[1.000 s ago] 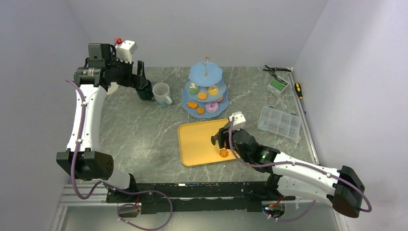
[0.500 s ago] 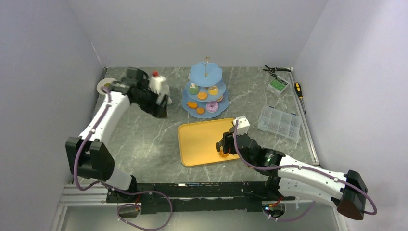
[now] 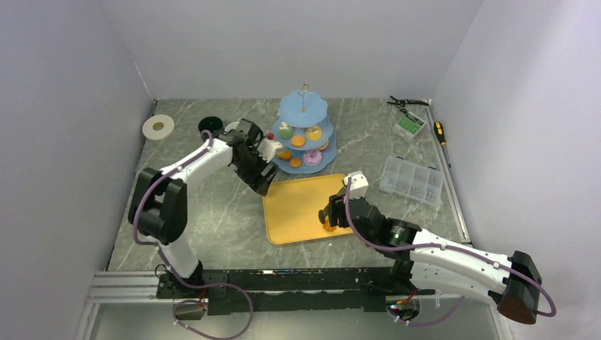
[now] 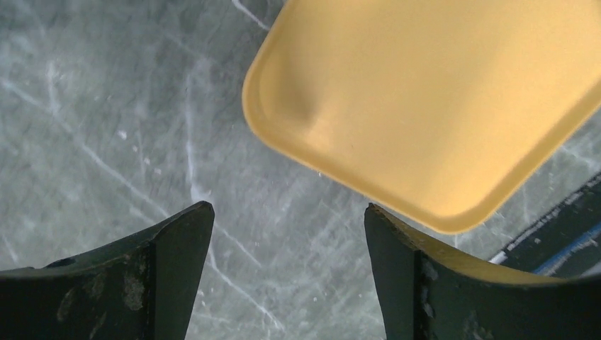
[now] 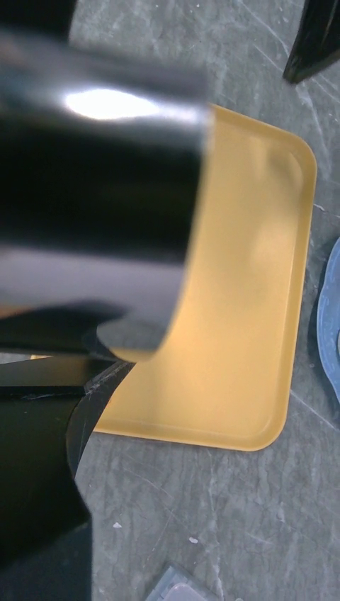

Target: Serve the afternoon tea

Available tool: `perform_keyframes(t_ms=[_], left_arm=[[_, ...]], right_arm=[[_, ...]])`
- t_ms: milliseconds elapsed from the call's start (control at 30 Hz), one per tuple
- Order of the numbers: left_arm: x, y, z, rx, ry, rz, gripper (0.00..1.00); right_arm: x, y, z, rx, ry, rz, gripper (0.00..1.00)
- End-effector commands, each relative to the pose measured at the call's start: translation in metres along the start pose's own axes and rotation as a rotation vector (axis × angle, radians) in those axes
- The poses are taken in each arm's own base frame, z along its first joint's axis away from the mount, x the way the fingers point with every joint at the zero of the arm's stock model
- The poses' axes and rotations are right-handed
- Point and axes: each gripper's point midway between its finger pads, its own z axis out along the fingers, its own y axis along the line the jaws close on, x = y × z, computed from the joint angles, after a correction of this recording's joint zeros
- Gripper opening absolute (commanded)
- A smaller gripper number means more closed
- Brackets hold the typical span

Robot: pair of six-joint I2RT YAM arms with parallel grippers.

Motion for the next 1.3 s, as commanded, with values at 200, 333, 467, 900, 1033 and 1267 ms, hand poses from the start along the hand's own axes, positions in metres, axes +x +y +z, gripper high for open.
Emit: perform_keyframes(t_ms=[200,333,467,900,1033,1267], left_arm=[[-0.003,0.014,0.058,-0.161,0.019,0.083,0.80],[0.001,0.021,0.065,-0.211,0.010,0.106,0.78],[0.010,0.031,0.069,-0.267,0.030,0.122,0.76],[0.024,0.068,0.064,-0.413,0.023,0.083,0.73],[0.026,0.082,0.056,-0.439,0.017,0.065,0.73],[0.036,0.112,0.039,-0.488,0.010,0.034,0.72]], right_arm=[[-0.025,0.005,-0.005,-0.013,-0.073,0.019,0.59],[-0.027,0.004,-0.006,-0.015,-0.078,0.021,0.59],[-0.027,0.005,-0.007,-0.018,-0.078,0.021,0.59],[-0.026,0.009,-0.006,-0.039,-0.072,0.025,0.59],[-0.025,0.012,-0.005,-0.051,-0.067,0.025,0.59],[-0.027,0.021,-0.004,-0.080,-0.065,0.017,0.59]])
